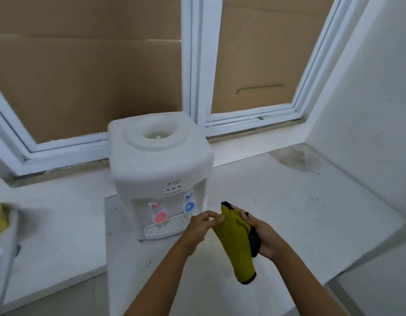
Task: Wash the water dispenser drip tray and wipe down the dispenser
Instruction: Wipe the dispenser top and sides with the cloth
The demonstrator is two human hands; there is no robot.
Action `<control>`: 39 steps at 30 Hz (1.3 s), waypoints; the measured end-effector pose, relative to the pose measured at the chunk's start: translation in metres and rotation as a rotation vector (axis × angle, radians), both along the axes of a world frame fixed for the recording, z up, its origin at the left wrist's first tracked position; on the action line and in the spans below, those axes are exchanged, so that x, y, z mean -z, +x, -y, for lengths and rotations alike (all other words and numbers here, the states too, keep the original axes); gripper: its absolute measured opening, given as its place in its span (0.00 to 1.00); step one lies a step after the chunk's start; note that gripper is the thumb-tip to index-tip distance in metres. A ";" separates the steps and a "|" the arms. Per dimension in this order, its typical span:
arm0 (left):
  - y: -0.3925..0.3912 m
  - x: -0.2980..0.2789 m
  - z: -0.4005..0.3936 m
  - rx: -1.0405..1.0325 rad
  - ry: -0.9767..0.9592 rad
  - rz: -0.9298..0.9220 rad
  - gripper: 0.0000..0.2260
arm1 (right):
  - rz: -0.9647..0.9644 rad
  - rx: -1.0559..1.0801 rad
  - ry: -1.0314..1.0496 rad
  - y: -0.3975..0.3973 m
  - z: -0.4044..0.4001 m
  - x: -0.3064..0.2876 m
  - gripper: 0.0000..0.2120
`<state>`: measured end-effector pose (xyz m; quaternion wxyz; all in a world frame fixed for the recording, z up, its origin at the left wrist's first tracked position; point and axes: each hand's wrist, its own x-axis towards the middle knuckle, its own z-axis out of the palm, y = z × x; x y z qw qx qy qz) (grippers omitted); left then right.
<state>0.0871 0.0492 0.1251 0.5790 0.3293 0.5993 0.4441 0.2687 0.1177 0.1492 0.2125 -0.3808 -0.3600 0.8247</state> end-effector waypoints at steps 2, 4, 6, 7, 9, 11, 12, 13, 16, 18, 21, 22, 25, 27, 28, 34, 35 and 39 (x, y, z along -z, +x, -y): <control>0.006 0.006 -0.017 0.041 -0.052 0.173 0.12 | 0.015 -0.011 -0.044 0.008 -0.015 0.005 0.20; 0.017 0.012 -0.034 0.035 -0.027 0.237 0.13 | 0.017 -0.074 -0.051 0.015 -0.029 0.008 0.21; 0.031 0.016 -0.052 -0.080 0.023 0.155 0.10 | 0.051 -0.114 -0.022 0.021 -0.044 0.009 0.21; 0.039 0.016 -0.061 -0.153 0.044 0.080 0.09 | 0.084 -0.117 0.021 0.024 -0.053 0.012 0.20; 0.048 0.022 -0.080 -0.236 0.069 -0.088 0.07 | 0.152 -0.090 0.118 0.030 -0.071 0.022 0.20; 0.054 0.028 -0.098 -0.223 0.073 -0.243 0.07 | 0.180 -0.042 0.155 0.035 -0.088 0.037 0.20; 0.057 0.030 -0.106 -0.210 0.074 -0.296 0.08 | 0.195 -0.011 0.157 0.036 -0.096 0.042 0.20; 0.059 0.031 -0.114 -0.205 0.073 -0.322 0.08 | 0.221 0.018 0.168 0.037 -0.103 0.046 0.20; 0.063 0.033 -0.132 -0.237 0.095 -0.312 0.10 | 0.262 0.022 0.243 0.038 -0.125 0.051 0.18; 0.064 0.032 -0.141 -0.262 0.134 -0.308 0.10 | 0.212 -0.003 0.277 0.038 -0.139 0.054 0.12; 0.064 0.028 -0.150 -0.313 0.220 -0.309 0.11 | 0.145 -0.039 0.305 0.037 -0.158 0.055 0.09; 0.062 0.028 -0.153 -0.318 0.241 -0.319 0.11 | 0.130 -0.075 0.309 0.037 -0.163 0.055 0.09; 0.053 0.030 -0.163 -0.261 0.265 -0.381 0.13 | 0.152 -0.215 0.347 0.034 -0.177 0.052 0.09; 0.049 0.031 -0.170 -0.234 0.271 -0.368 0.12 | 0.163 -0.260 0.374 0.032 -0.187 0.055 0.08; 0.047 0.030 -0.172 -0.225 0.275 -0.359 0.12 | 0.166 -0.269 0.385 0.031 -0.191 0.056 0.08; 0.042 0.027 -0.189 -0.193 0.281 -0.301 0.12 | 0.107 -0.322 0.292 0.021 -0.205 0.056 0.09; 0.040 0.028 -0.192 -0.208 0.282 -0.276 0.11 | 0.106 -0.335 0.291 0.020 -0.207 0.057 0.09; 0.037 0.035 -0.195 -0.270 0.239 -0.217 0.12 | 0.201 -0.335 0.378 0.020 -0.216 0.062 0.09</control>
